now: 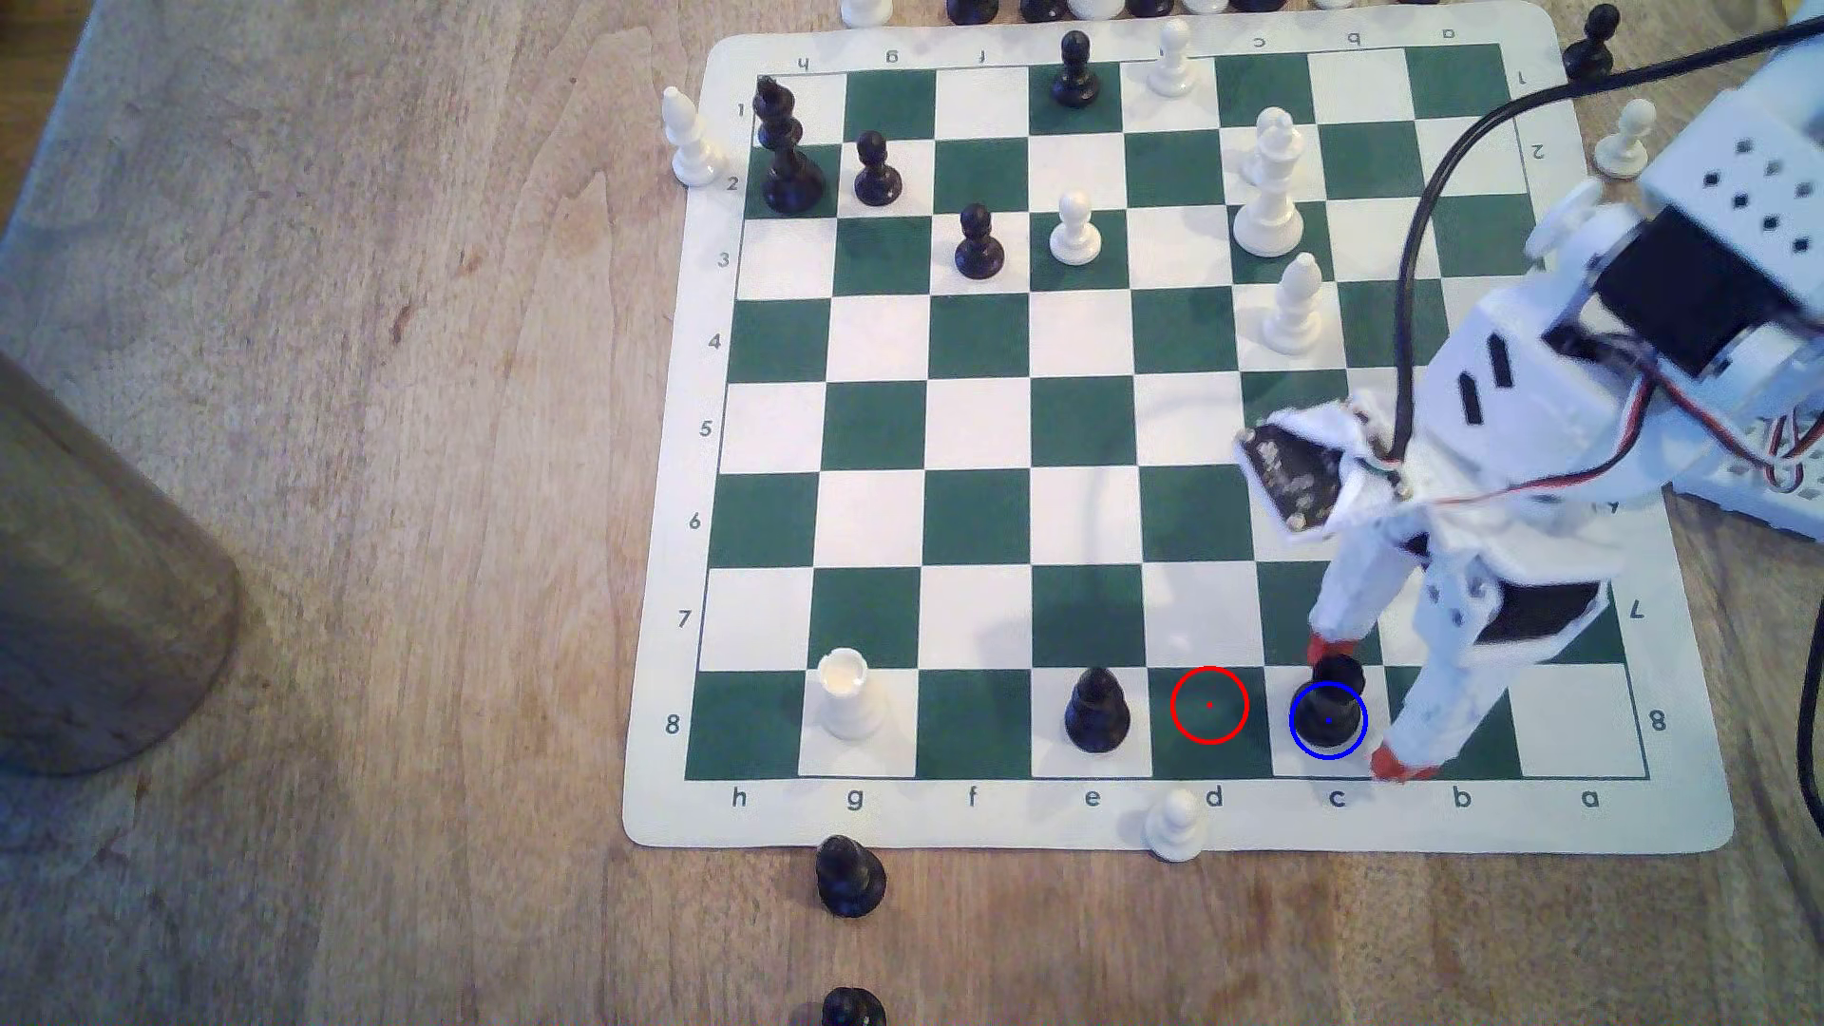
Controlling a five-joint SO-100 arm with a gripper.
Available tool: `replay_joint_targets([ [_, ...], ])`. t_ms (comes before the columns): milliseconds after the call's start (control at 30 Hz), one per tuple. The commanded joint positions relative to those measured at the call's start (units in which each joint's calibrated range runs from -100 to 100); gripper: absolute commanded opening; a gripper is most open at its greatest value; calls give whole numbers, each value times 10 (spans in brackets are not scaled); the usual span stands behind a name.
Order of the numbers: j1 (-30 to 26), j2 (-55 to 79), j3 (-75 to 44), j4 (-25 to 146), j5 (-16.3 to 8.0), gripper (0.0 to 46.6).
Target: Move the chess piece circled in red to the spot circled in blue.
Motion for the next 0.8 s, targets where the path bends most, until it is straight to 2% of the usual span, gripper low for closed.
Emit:
replay_joint_targets([
  [0,0,-74,-23,59,0,199],
  [500,35,-338,16,304,5,198],
  [533,47,-356,22,310,9,184],
  [567,88,-395,42,318,24,109],
  [667,139,-458,76,319,41,8],
  [767,169,-542,96,310,37,3],
])
